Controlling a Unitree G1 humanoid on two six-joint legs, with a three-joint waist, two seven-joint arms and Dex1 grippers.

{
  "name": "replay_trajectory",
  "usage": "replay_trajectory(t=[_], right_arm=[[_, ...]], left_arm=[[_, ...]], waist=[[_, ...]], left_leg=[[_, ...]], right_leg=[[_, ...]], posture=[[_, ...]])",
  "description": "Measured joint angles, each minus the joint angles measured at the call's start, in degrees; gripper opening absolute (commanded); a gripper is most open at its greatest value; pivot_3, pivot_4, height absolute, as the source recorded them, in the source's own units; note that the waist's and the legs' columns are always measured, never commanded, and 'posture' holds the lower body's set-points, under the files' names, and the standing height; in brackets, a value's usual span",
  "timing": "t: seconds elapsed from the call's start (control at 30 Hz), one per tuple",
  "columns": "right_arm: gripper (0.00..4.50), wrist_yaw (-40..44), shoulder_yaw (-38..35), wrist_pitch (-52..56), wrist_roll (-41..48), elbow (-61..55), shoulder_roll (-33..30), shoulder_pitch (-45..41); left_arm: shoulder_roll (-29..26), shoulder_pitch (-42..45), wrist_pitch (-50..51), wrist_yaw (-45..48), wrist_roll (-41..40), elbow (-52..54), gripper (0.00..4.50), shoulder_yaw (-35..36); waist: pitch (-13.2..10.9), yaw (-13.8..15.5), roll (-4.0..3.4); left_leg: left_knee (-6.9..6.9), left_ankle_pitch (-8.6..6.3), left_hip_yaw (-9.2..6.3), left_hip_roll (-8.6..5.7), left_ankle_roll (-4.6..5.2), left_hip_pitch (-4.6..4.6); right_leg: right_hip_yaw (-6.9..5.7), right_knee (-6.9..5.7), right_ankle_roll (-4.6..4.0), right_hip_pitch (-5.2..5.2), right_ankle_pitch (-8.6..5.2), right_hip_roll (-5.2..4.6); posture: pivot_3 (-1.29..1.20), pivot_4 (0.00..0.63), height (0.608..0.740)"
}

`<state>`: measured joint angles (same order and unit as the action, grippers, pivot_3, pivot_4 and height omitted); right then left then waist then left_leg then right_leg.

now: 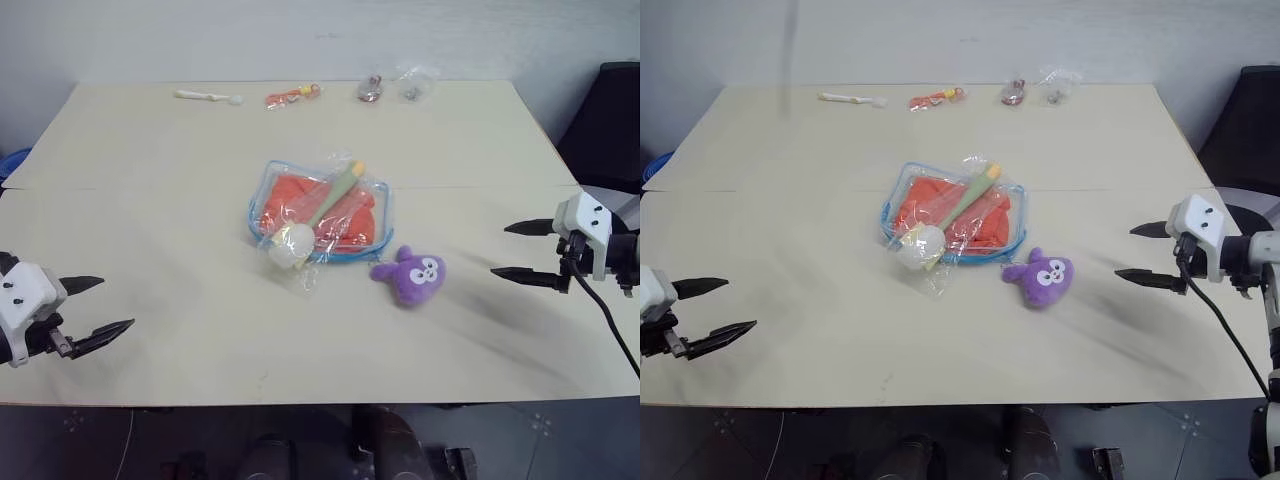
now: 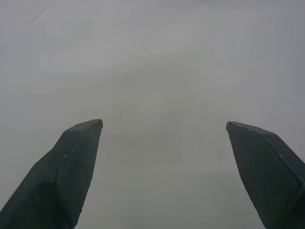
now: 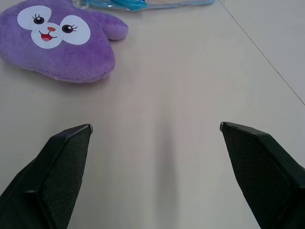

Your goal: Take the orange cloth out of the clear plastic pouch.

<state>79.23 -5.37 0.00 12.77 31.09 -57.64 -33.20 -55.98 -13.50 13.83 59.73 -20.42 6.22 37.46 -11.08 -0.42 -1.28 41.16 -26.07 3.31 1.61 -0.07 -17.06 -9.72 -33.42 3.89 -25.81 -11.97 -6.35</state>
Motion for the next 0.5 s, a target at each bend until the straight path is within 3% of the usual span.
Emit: replay_trajectory(t=[0.5], right_arm=[[4.5,-0.04,-0.01,0.06,0.04,0.01,0.0,0.88]], left_arm=[[-0.22,0.69,1.82,-0.3,1.65,-0.82,4.36,-1.99]], waist=[[0.0,-0.01,0.0]], left_leg=[[-0.01,0.0,0.43,0.0,-0.01,-0.03]], right_leg=[[0.43,-0.19,0.0,-0.36,0.0,0.09]], posture=[[0.0,0.15,0.74]])
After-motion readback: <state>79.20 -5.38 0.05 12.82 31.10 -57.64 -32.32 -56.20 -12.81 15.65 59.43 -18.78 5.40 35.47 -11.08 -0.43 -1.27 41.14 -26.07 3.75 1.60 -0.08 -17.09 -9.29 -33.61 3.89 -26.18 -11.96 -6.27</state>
